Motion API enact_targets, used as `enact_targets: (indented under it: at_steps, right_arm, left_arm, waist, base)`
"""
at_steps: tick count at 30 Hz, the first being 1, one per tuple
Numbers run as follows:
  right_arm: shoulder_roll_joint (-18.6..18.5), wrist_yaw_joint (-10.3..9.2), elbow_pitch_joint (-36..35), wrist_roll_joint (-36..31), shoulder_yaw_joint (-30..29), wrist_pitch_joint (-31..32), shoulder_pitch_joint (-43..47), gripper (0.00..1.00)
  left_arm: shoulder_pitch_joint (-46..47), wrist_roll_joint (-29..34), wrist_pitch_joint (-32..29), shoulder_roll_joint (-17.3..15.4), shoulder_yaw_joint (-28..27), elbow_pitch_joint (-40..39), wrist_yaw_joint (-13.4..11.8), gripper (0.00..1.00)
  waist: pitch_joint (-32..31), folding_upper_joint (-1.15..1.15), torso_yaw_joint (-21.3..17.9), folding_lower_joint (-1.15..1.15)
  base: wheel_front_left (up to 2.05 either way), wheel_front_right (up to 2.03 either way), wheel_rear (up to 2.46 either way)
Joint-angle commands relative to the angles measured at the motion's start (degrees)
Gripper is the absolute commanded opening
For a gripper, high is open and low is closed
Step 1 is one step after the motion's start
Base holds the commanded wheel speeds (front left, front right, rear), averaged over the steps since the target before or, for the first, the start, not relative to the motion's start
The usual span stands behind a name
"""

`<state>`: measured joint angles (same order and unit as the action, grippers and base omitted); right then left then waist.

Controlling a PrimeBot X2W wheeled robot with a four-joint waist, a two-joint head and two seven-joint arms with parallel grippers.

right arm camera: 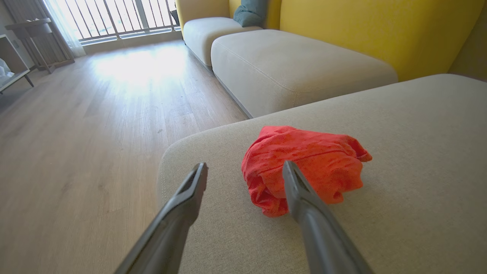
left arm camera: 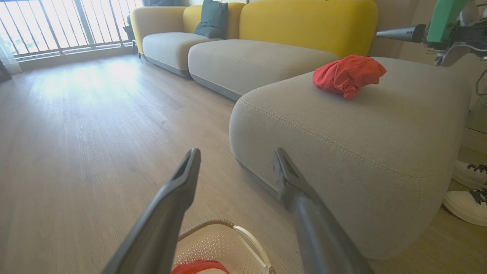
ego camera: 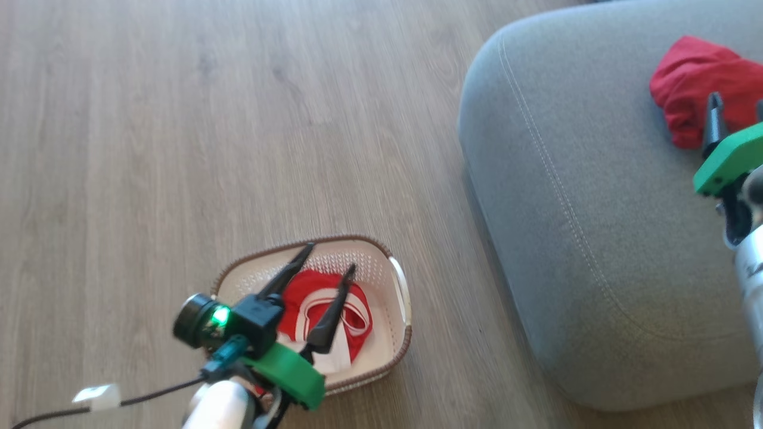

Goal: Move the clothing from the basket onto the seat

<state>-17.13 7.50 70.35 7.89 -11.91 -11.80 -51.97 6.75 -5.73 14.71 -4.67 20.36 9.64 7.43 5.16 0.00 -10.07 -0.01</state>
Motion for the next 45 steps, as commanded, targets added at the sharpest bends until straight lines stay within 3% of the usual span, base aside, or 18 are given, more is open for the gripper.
enact_targets:
  at_steps: [1, 5, 11, 14, 18, 30, 36, 45]
  right_arm:
    - [-0.2, -0.01, -3.3, 1.2, 3.1, -1.2, 0.6, 1.0]
    - [0.5, -0.01, -12.5, 9.2, 13.1, -2.7, 7.0, 1.0]
    - [-2.8, -0.01, -32.5, 19.4, 24.8, -3.2, 16.2, 1.0]
    - [-5.9, -0.01, -44.0, 16.7, 27.3, -3.2, 20.4, 1.0]
    - [-4.3, -0.01, -52.8, 15.1, 25.2, -3.2, 26.4, 1.0]
    - [4.2, -0.01, -53.7, 14.5, 20.7, -3.2, 39.5, 1.0]
    - [6.8, -0.01, -53.5, 11.3, 19.7, -3.2, 43.5, 1.0]
    - [9.3, -0.01, -53.9, 8.0, 19.7, -3.2, 45.8, 1.0]
  left_arm:
    - [0.6, -0.1, 0.3, 0.4, -3.3, -1.9, -0.1, 1.0]
    - [-0.8, 0.4, 0.3, 1.2, -7.2, -1.3, -0.9, 1.0]
    - [-1.3, -1.5, 0.3, 1.7, -12.7, -1.4, -3.4, 1.0]
    - [-1.2, -3.1, 0.3, 1.8, -13.9, -2.3, -5.5, 1.0]
    - [-1.3, -4.2, 0.3, 1.8, -15.4, -2.6, -8.1, 1.0]
    - [-3.6, -3.0, 0.3, 1.8, -16.2, 1.2, -12.6, 1.0]
    - [-5.1, -2.0, 0.3, 1.8, -15.5, 2.6, -15.2, 1.0]
    - [-5.6, -2.1, 0.3, 1.8, -14.5, 3.0, -15.6, 1.0]
  waist:
    - [-1.6, 0.0, 0.9, 0.01]
    - [-2.5, 0.0, 1.9, 0.01]
    - [-3.1, 0.0, 3.9, 0.01]
    - [-3.1, 0.0, 4.9, 0.01]
    - [-3.2, 0.0, 5.7, 0.01]
    - [-3.9, 0.0, 6.4, 0.01]
    - [-3.7, 0.0, 6.0, 0.01]
    - [-3.4, 0.0, 5.6, 0.01]
  base:
    - [0.0, 0.0, 0.0]
    - [0.0, 0.0, 0.0]
    - [0.0, 0.0, 0.0]
    - [0.0, 0.0, 0.0]
    - [0.0, 0.0, 0.0]
    - [0.0, 0.0, 0.0]
    - [0.0, 0.0, 0.0]
    - [0.0, 0.0, 0.0]
